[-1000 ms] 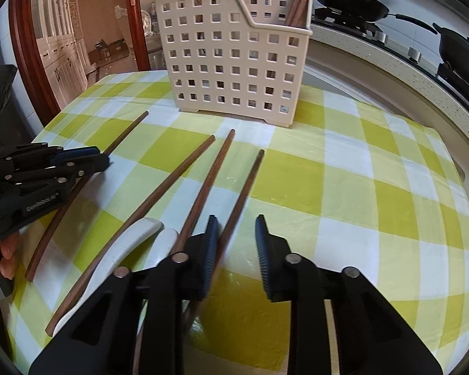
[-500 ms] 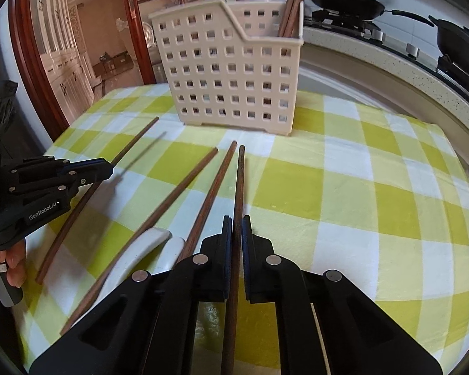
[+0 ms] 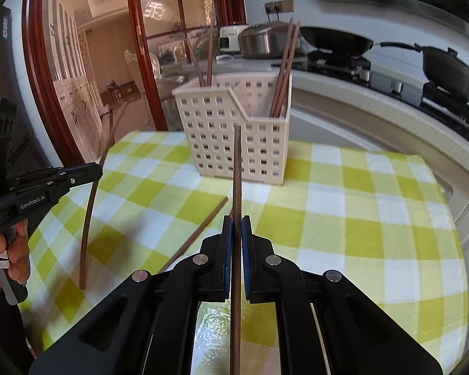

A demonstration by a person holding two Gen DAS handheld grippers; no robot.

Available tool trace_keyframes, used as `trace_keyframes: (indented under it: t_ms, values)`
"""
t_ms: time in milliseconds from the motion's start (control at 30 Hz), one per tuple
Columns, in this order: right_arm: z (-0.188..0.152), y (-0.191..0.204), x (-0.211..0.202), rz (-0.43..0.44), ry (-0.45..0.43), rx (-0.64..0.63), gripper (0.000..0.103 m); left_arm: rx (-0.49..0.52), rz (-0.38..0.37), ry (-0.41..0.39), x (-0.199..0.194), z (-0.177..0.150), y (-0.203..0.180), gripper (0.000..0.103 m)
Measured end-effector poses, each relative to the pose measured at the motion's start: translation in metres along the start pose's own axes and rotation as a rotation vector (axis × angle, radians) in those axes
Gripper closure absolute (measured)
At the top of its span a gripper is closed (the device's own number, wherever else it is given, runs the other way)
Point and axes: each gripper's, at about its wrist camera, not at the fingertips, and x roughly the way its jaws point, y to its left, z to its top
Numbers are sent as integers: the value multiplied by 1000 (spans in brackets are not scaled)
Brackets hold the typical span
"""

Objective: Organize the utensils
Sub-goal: 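Lift the left tool's chopstick upright toward the caddy while the right tool lifts its chopstick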

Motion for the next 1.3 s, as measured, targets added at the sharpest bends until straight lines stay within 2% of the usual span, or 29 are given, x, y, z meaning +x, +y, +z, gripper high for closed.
trace_keyframes:
  t_ms: [433,667,800,900,1000,1100,1300]
  values:
    - [13,2,-49,-24,-98,-4,96,14,-22,-84,-47,9,-12,97]
    - [13,3,-50,-30,-91,-12,96,19,-31,-90,-53,8,-15,96]
    - [9,-5,-25,-25,-2,27,95,17,-32,-92,-52,8,-14,97]
    - [2,-9,-4,-37,55,51,87,19,-33,-92,-52,8,-14,97]
    - [-5,-9,22,-38,121,59,67,22,-34,-91,-51,8,-15,97]
    - [-11,-6,46,-31,172,53,66,26,-37,-91,-50,9,-17,97]
    - [-16,-5,86,-83,245,44,67,26,-39,-92,-50,8,-18,96]
